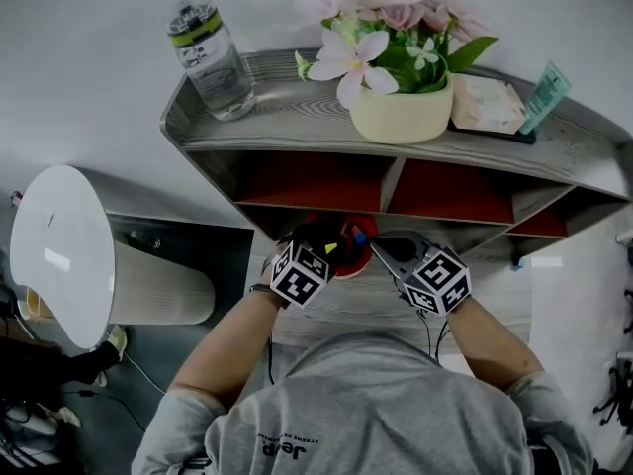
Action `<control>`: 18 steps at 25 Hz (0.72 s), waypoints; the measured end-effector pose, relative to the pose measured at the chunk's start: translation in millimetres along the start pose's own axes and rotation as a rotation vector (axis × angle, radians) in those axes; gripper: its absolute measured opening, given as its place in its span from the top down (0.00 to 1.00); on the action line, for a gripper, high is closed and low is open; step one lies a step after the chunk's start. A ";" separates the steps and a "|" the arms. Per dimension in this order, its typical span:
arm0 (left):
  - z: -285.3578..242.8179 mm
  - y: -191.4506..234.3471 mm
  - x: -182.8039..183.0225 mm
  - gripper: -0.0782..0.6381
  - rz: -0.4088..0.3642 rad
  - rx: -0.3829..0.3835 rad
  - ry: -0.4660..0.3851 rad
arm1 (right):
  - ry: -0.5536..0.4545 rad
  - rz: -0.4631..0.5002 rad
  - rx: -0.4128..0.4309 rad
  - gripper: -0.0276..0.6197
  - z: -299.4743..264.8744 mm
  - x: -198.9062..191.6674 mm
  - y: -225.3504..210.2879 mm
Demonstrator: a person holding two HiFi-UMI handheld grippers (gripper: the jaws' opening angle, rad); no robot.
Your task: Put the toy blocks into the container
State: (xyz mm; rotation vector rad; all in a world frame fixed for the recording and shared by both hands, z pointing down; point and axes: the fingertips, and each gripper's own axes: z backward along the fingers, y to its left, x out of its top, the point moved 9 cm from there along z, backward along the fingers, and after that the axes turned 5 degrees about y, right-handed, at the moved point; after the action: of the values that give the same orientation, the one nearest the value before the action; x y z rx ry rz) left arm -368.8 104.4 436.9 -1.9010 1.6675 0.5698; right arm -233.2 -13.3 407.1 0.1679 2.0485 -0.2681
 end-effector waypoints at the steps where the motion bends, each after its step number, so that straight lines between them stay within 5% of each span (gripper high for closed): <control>1: -0.1 0.0 0.3 0.55 -0.001 0.000 -0.003 | 0.000 -0.002 -0.002 0.96 0.7 -0.7 0.1; 8: 0.7 -7.7 11.6 0.55 -0.008 -0.022 -0.031 | -0.009 -0.025 -0.023 0.96 9.7 -7.0 -2.9; 18: -29.3 -80.1 78.2 0.55 -0.102 -0.186 -0.103 | -0.064 -0.112 -0.126 0.96 72.3 -41.0 -28.7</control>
State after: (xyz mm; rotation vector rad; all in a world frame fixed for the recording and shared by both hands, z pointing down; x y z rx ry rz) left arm -279.4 33.0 419.3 -2.0369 1.4876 0.7914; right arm -159.0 -60.0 413.7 -0.0326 2.0071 -0.2099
